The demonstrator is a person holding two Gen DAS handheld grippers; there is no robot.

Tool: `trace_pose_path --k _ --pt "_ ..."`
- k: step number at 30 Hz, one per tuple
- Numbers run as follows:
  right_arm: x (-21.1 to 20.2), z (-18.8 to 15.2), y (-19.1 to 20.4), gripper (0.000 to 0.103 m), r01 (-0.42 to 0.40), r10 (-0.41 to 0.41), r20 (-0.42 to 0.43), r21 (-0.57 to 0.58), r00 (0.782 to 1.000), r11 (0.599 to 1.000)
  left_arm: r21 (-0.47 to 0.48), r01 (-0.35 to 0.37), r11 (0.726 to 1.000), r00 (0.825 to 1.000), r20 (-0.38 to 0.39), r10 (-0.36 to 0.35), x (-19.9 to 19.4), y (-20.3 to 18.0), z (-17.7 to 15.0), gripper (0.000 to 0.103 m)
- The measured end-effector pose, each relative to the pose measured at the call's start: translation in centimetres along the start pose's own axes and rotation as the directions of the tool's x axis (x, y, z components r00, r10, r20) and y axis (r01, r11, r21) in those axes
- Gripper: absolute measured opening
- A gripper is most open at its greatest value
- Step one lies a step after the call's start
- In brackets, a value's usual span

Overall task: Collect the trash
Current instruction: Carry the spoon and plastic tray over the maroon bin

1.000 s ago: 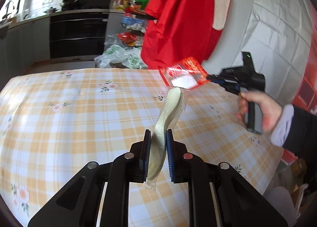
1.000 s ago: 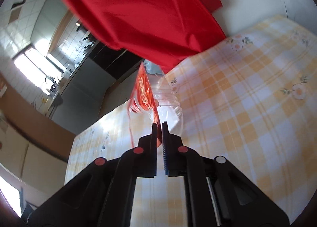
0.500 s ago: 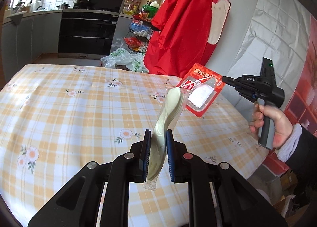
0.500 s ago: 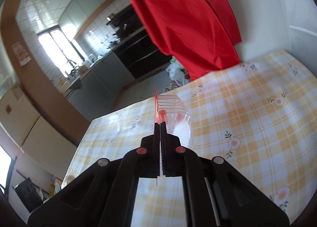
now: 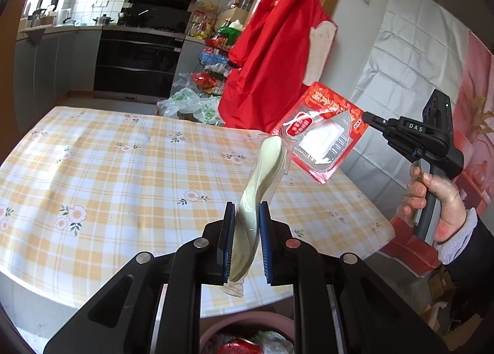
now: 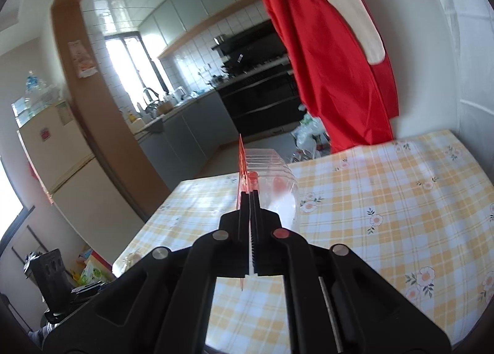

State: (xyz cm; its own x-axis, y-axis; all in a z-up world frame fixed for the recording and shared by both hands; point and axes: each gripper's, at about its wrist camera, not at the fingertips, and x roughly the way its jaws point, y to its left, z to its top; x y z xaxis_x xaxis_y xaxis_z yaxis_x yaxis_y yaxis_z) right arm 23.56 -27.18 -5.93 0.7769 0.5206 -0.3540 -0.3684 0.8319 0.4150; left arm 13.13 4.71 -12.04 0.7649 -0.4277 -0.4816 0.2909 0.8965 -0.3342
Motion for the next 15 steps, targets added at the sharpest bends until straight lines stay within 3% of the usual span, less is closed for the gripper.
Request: trace_pose_path --k 10,15 --pt "-7.8 -1.9 3.8 0.005 -0.057 0.056 0.066 0.01 0.996 0.998 0.045 0.09 0.995 0.993 -0.077 -0.086 -3.6 -3.5 -4.4 0.016" --pt "-9.9 -3.4 4.9 0.005 -0.06 0.06 0.053 0.01 0.997 0.998 0.043 0.108 0.993 0.986 -0.131 -0.101 -3.8 -4.3 -6.9 0.016"
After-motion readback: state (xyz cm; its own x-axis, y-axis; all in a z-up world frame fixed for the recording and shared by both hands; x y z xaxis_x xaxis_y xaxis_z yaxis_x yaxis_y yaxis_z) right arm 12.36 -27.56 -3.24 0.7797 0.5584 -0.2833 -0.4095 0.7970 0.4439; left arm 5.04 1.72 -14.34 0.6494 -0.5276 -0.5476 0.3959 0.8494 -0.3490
